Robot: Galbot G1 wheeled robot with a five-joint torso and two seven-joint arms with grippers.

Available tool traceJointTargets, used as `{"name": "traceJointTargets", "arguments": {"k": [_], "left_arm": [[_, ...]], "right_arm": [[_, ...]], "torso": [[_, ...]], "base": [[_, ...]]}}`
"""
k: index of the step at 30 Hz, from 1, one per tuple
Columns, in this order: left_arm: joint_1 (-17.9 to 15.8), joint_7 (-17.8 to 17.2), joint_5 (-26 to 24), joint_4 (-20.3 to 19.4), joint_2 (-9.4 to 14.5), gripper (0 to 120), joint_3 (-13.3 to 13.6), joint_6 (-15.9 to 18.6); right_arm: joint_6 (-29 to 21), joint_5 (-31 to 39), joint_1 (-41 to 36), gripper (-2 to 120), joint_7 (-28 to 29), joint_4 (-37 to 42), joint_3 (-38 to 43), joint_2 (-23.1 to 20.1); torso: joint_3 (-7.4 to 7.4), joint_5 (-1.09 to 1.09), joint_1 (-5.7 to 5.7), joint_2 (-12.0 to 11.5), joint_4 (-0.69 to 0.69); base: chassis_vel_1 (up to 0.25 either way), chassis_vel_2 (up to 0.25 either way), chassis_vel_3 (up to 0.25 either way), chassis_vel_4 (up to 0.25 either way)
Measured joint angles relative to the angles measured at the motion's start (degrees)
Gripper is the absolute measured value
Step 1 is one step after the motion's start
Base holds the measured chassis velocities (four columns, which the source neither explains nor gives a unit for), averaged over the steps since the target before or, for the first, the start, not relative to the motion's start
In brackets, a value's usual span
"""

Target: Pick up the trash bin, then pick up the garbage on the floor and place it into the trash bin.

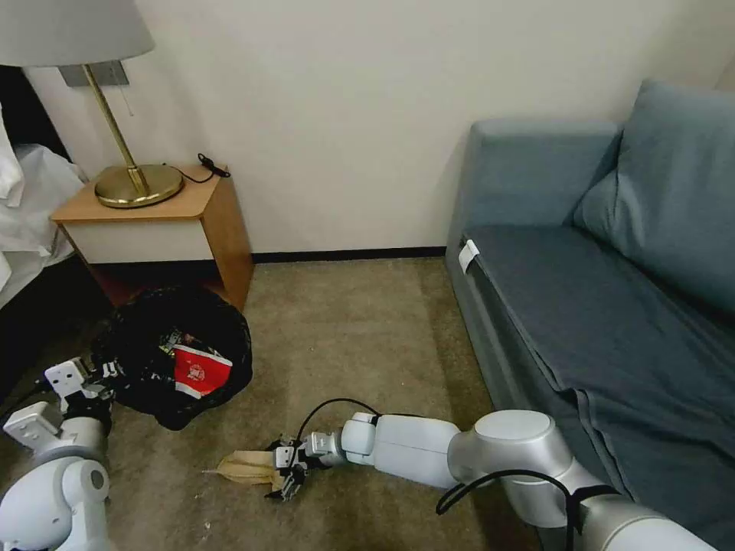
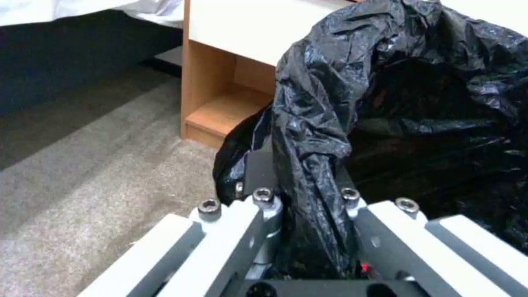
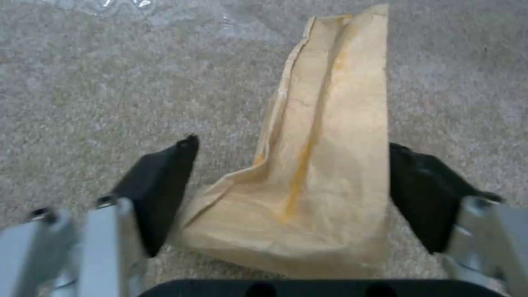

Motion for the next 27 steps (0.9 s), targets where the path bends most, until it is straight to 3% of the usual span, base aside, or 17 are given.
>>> {"name": "traceJointTargets", "arguments": {"k": [4, 6, 8, 21, 27], "left_arm": [[-0.1, 0.0, 0.0, 0.1, 0.0, 4, 0.0, 0.0], [-0.3, 0.0, 0.0, 0.3, 0.1, 4, 0.1, 0.0], [-0.4, 0.0, 0.0, 0.5, 0.2, 4, 0.1, 0.0], [-0.8, 0.0, -0.1, 1.0, 0.4, 4, 0.1, -0.2], [-0.8, 0.0, -0.2, 1.0, 0.4, 4, 0.1, -0.2]], "right_arm": [[0.1, 0.0, 0.0, 69, 0.1, 0.0, 0.1, 0.0], [0.1, 0.1, 0.1, 57, 0.3, 0.0, 0.3, 0.0], [0.1, 0.2, 0.2, 54, 0.3, 0.0, 0.4, 0.0], [0.4, 0.2, 0.5, 5, 0.8, 0.4, 0.6, 0.0], [0.6, 0.0, 0.7, 0, 0.9, 0.6, 0.7, -0.2]], "torso": [[0.00, 0.00, 0.00, 0.0, 0.00], [0.00, 0.00, 0.00, 0.0, 0.00], [0.00, 0.00, 0.00, 0.0, 0.00], [0.00, 0.00, 0.00, 0.0, 0.00], [0.00, 0.00, 0.00, 0.0, 0.00]], "base": [[0.000, 0.000, 0.000, 0.000], [0.000, 0.000, 0.000, 0.000], [0.000, 0.000, 0.000, 0.000], [0.000, 0.000, 0.000, 0.000], [0.000, 0.000, 0.000, 0.000]]}}
